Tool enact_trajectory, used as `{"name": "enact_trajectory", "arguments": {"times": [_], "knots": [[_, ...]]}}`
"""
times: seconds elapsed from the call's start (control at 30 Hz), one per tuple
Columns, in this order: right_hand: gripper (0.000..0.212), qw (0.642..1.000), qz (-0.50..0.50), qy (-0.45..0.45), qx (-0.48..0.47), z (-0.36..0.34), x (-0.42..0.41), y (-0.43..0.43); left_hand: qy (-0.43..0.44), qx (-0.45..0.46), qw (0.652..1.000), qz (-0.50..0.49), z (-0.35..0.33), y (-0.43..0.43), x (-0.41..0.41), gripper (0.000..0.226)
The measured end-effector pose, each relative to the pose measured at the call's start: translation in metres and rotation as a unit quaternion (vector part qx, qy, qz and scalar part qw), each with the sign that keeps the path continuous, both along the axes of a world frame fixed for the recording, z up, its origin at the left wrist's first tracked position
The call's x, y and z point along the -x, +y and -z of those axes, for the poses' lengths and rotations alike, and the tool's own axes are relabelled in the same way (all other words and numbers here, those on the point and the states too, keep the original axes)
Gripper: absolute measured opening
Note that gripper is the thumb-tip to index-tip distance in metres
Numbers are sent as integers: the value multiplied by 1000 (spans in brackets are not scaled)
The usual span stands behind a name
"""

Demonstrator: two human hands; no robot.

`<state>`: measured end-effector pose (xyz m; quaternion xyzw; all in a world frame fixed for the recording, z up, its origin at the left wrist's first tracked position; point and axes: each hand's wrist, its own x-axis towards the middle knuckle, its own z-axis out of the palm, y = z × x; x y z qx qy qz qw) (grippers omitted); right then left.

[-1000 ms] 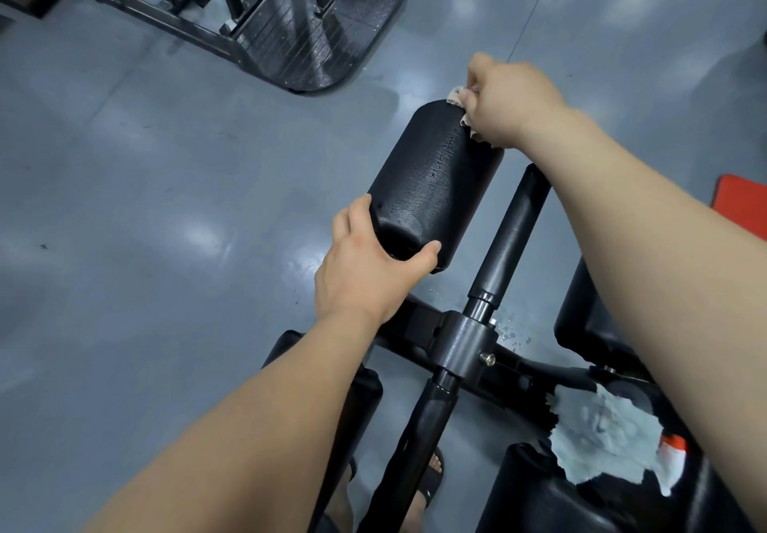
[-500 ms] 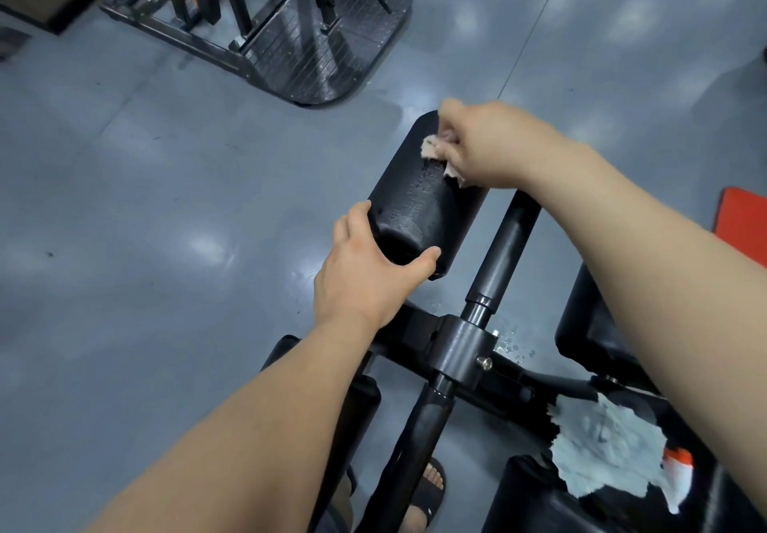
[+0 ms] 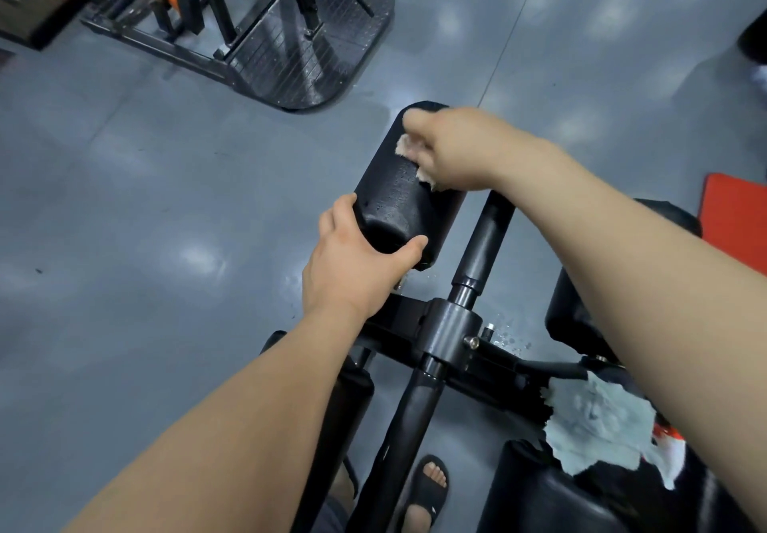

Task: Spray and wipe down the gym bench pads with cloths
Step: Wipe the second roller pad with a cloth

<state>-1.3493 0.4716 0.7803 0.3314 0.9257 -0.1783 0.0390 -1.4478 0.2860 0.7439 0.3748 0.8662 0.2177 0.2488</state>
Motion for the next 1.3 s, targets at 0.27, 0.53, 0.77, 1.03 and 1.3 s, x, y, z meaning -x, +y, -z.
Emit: {"name": "enact_trajectory", "arguments": {"times": [0.27, 0.53, 0.77, 1.03, 1.3], "knots": [[30, 998, 10, -42, -41, -4, -4, 9, 10, -1, 1000, 1, 1, 1, 0, 98], [23, 991, 130, -9, -33, 13, 22, 64, 4, -7, 1000, -3, 2, 1, 1, 97], [25, 1000, 4, 8, -18, 6, 14, 29, 4, -8, 1000, -3, 3, 0, 0, 97], [24, 997, 59, -8, -45, 0, -1, 42, 5, -11, 1000, -2, 2, 0, -1, 96], [18, 997, 73, -26, -22, 3, 46, 60, 9, -12, 1000, -3, 3, 0, -1, 96]]}}
